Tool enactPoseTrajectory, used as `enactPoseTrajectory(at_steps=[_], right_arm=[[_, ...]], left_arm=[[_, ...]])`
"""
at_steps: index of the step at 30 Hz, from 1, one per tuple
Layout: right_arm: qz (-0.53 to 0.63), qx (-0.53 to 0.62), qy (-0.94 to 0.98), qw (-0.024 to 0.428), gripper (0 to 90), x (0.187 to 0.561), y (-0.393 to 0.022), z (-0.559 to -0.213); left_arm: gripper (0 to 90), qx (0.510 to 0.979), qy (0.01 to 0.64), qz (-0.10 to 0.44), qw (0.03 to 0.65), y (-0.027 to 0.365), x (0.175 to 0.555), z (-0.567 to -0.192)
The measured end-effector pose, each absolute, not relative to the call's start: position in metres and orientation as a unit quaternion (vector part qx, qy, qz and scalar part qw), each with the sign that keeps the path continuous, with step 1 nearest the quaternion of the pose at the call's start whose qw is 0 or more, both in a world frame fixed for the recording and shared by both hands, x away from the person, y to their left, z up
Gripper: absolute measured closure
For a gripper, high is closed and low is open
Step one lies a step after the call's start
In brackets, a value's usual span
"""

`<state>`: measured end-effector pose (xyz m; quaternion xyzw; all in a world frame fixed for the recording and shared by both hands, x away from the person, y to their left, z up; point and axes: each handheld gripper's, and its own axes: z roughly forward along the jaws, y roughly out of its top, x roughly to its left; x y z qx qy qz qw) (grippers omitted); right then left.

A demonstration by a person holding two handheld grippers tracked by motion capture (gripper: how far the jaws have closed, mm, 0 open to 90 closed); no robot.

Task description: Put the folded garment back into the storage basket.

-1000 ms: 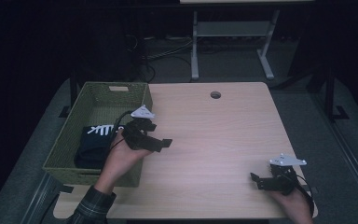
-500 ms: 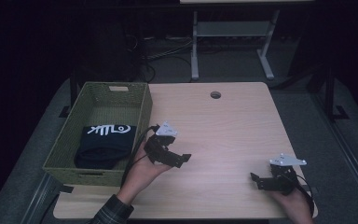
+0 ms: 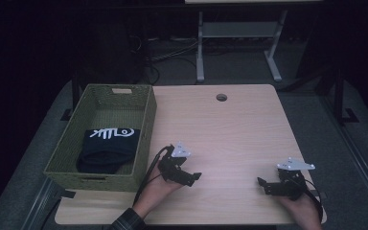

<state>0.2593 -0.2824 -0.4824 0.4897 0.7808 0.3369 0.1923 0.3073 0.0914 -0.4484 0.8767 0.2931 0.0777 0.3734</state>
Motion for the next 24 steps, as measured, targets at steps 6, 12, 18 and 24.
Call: enactPoseTrajectory(at_steps=[6, 12, 18, 24], right_arm=[[0.337, 0.49, 0.781, 0.192, 9.3, 0.259, -0.282, -0.482], [0.337, 0.49, 0.781, 0.192, 9.3, 0.259, -0.282, -0.482], [0.337, 0.49, 0.781, 0.192, 9.3, 0.259, -0.282, -0.482], [0.337, 0.49, 0.781, 0.192, 9.3, 0.259, -0.282, -0.482]], left_arm=[[12.9, 0.881, 0.296, 0.087, 0.359, 0.092, 0.307, -0.464], [12.9, 0.879, 0.298, 0.1, 0.358, 0.094, 0.307, -0.473], [12.8, 0.876, 0.287, 0.122, 0.368, 0.094, 0.303, -0.477], [12.8, 0.876, 0.287, 0.122, 0.368, 0.094, 0.303, -0.477]])
